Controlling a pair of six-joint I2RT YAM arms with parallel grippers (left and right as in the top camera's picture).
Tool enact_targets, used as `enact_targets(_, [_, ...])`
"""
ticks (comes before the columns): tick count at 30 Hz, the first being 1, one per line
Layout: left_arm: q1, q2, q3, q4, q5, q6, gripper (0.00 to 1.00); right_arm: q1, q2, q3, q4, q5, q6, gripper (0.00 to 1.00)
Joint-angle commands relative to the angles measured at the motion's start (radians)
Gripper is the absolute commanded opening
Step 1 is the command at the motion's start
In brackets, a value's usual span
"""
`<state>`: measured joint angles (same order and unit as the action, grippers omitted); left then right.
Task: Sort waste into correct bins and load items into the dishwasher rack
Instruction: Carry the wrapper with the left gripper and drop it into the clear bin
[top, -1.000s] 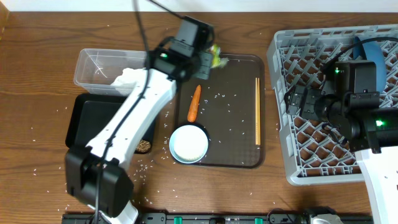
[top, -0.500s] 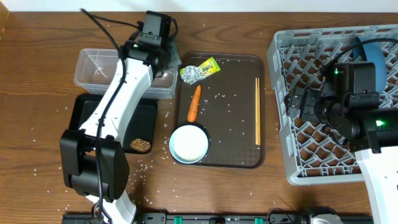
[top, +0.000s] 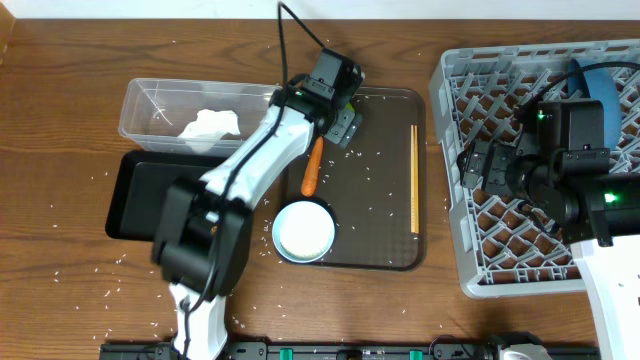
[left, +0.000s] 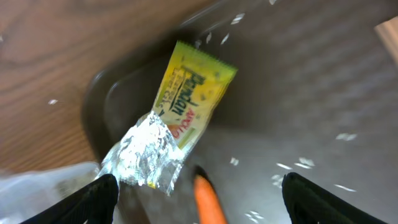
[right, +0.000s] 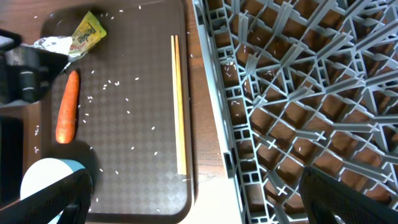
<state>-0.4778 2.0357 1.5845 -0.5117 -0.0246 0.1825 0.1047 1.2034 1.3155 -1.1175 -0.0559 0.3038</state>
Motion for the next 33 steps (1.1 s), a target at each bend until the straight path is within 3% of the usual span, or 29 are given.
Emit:
enact_targets(1, [0.017, 0.080, -0.021, 0.042, -0.040, 0.064, 0.86, 0.000, 0.001, 0.005, -0.001, -0.001, 0.006, 0.99])
enact_targets(9, [0.018, 0.164, -0.021, 0.116, -0.034, 0.098, 0.85, 0.000, 0.001, 0.005, -0.001, -0.001, 0.006, 0.99])
enact_targets(11, [0.018, 0.174, -0.021, 0.117, 0.000, 0.098, 0.76, 0.000, 0.001, 0.005, -0.001, -0.001, 0.006, 0.99])
enact_targets(13, [0.018, 0.179, -0.021, 0.117, 0.044, 0.098, 0.57, 0.000, 0.001, 0.005, -0.001, -0.001, 0.006, 0.99])
enact_targets(18, [0.016, 0.185, -0.021, 0.125, 0.121, 0.097, 0.44, 0.000, 0.001, 0.005, -0.001, -0.001, 0.006, 0.99])
enact_targets(22, [0.016, 0.185, -0.021, 0.125, 0.122, 0.097, 0.19, 0.000, 0.001, 0.005, -0.002, -0.001, 0.006, 0.99])
enact_targets(23, [0.016, 0.185, -0.021, 0.125, 0.122, 0.093, 0.06, 0.000, 0.001, 0.005, -0.002, -0.001, 0.006, 0.99])
enact_targets(33, [0.011, 0.125, -0.021, 0.096, 0.192, 0.040, 0.06, 0.000, 0.001, 0.005, -0.002, -0.001, 0.006, 0.99])
